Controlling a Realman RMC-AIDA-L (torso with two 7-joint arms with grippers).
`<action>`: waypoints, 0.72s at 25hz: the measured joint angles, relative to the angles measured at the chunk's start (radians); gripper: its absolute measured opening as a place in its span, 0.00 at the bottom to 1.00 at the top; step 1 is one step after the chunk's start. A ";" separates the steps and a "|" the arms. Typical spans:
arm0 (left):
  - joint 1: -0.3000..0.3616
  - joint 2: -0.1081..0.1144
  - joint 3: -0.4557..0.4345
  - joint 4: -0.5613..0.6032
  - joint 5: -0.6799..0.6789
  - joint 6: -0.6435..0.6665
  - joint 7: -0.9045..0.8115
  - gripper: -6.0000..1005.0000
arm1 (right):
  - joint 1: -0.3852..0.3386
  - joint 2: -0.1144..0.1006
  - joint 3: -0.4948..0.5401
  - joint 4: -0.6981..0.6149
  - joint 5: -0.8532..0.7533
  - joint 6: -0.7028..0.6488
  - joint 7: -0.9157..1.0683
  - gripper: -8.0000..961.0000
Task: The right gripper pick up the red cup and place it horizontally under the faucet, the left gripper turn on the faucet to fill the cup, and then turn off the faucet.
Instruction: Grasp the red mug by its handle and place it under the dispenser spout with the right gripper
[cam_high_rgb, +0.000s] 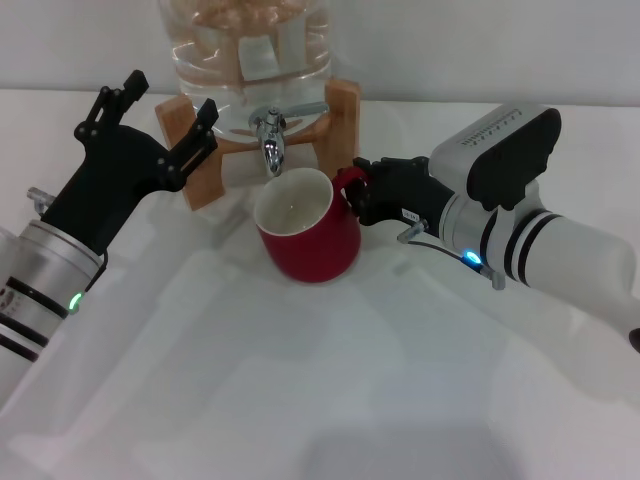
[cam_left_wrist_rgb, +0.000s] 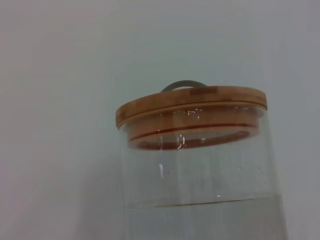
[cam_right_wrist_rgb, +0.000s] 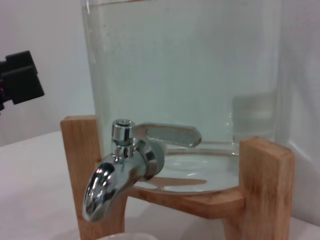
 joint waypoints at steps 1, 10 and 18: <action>0.000 0.000 0.000 0.000 0.000 0.000 0.000 0.87 | 0.000 0.000 -0.004 0.001 -0.001 0.000 0.000 0.20; -0.007 0.000 0.005 -0.001 0.000 0.001 0.000 0.87 | 0.002 0.000 -0.022 0.002 -0.002 -0.001 -0.001 0.26; -0.010 0.000 0.009 -0.001 0.000 0.001 0.000 0.87 | 0.005 0.000 -0.016 0.004 0.007 0.006 0.004 0.30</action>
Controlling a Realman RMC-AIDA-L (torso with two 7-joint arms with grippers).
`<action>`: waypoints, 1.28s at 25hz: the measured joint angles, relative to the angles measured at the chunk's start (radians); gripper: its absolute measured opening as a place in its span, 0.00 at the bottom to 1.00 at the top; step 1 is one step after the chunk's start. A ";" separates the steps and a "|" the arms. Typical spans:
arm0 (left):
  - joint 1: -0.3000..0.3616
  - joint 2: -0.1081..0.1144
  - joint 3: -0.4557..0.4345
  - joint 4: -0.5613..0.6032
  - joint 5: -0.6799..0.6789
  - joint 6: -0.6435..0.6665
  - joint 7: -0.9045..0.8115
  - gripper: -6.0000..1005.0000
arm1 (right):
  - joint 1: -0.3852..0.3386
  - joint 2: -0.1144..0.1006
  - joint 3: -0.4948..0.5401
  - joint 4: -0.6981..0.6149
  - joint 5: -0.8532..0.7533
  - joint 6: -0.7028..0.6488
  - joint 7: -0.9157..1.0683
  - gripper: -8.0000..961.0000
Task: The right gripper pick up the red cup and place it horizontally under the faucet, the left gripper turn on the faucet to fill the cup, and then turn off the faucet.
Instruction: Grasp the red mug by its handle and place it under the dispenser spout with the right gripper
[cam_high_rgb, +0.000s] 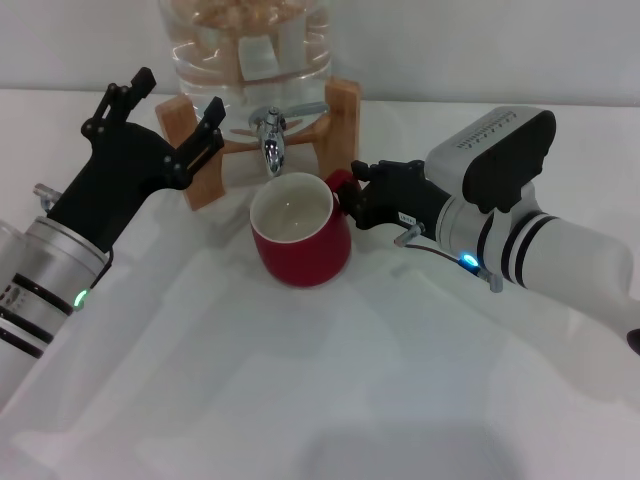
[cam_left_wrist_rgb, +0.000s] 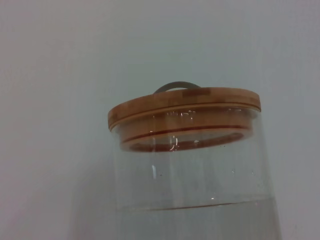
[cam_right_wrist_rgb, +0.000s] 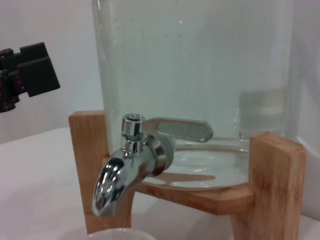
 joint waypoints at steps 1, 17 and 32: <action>0.000 0.000 0.000 0.000 0.000 0.000 0.000 0.87 | 0.000 0.000 0.001 0.000 0.000 0.000 0.000 0.30; -0.004 0.000 0.015 0.001 0.000 0.000 0.000 0.87 | -0.003 0.000 0.040 -0.006 0.005 0.018 0.021 0.31; -0.007 0.000 0.025 0.000 0.000 0.000 0.000 0.87 | -0.007 0.000 0.032 -0.005 -0.004 0.019 0.029 0.32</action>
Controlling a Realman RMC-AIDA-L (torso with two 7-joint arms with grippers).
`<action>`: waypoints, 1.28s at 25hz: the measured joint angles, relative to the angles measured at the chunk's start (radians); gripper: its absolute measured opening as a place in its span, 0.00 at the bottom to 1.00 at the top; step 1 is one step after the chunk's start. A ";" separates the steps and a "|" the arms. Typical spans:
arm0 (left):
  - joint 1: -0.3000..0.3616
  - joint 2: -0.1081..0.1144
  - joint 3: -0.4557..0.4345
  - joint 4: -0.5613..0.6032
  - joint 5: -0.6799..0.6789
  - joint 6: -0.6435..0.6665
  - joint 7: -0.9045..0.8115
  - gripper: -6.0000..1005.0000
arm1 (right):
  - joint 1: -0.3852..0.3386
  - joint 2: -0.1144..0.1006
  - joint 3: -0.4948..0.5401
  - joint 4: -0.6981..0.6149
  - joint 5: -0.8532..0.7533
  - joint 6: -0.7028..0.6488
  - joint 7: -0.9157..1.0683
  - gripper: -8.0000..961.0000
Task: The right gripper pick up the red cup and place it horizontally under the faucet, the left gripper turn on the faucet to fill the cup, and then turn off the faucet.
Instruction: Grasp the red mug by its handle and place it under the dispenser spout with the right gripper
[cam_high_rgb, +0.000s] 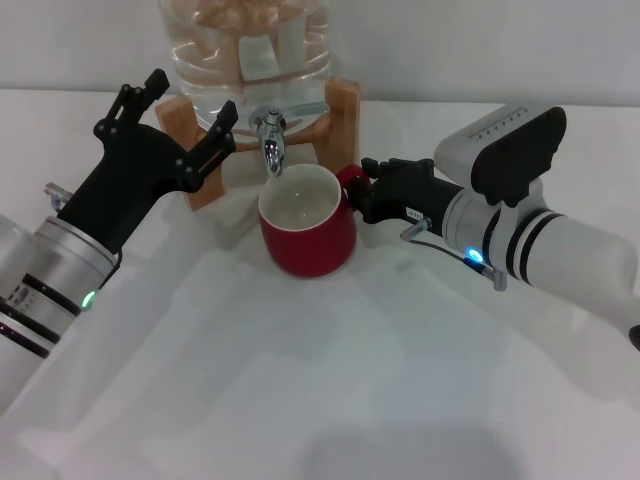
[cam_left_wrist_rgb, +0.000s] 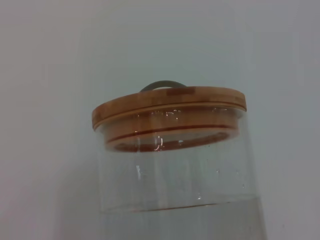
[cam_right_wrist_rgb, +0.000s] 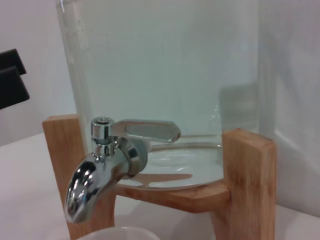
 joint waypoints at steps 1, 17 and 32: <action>-0.001 0.000 0.000 0.000 0.000 0.001 0.000 0.87 | 0.000 0.000 -0.001 0.001 -0.002 0.000 -0.001 0.32; -0.010 0.000 0.009 0.002 0.000 0.024 -0.001 0.87 | 0.003 0.000 -0.016 0.001 -0.003 0.009 -0.008 0.42; -0.010 0.000 0.012 0.003 0.000 0.026 -0.002 0.87 | -0.002 0.000 -0.006 -0.003 0.003 -0.001 -0.003 0.50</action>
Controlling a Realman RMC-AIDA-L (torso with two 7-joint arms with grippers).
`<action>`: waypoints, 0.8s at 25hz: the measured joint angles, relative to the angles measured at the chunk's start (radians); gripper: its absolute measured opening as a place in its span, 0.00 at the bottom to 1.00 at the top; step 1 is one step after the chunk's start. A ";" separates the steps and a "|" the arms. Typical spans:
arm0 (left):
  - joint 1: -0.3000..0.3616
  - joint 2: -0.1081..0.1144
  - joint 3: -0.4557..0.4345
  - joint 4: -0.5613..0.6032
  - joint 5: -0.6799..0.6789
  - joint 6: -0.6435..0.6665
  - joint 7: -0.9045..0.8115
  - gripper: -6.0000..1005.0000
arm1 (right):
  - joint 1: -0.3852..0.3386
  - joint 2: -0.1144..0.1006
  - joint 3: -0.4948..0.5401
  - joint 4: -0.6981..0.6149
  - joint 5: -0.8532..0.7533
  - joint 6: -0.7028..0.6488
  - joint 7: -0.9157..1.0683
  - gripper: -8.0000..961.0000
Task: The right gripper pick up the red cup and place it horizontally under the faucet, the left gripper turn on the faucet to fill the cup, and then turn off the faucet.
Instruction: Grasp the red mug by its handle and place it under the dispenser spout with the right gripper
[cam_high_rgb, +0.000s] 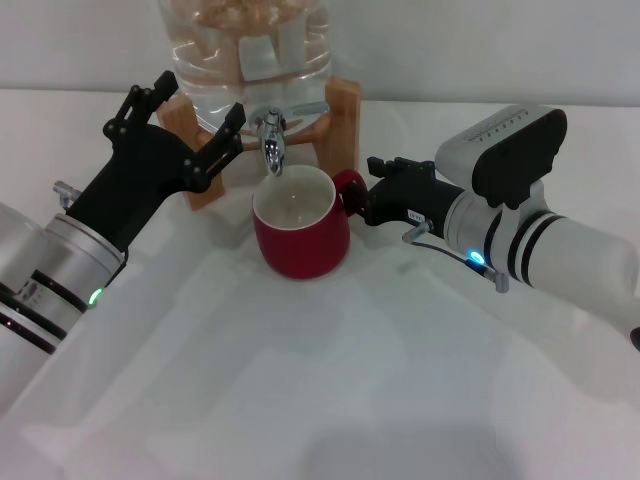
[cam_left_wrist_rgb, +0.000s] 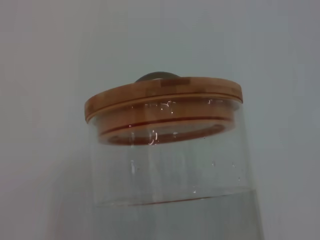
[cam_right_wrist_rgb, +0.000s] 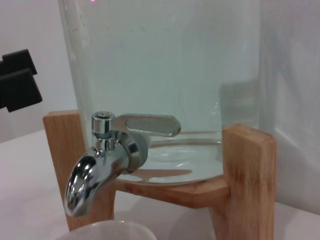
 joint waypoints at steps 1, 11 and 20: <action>0.000 0.000 0.000 0.000 0.000 0.000 0.000 0.87 | 0.000 0.000 0.000 0.000 0.000 0.000 0.000 0.50; -0.002 0.000 0.000 0.001 0.000 0.000 0.000 0.87 | 0.004 0.000 0.014 0.000 0.006 -0.001 0.001 0.50; -0.008 0.000 0.003 0.000 0.000 0.000 0.000 0.87 | 0.001 0.000 0.024 -0.002 0.006 -0.001 0.002 0.50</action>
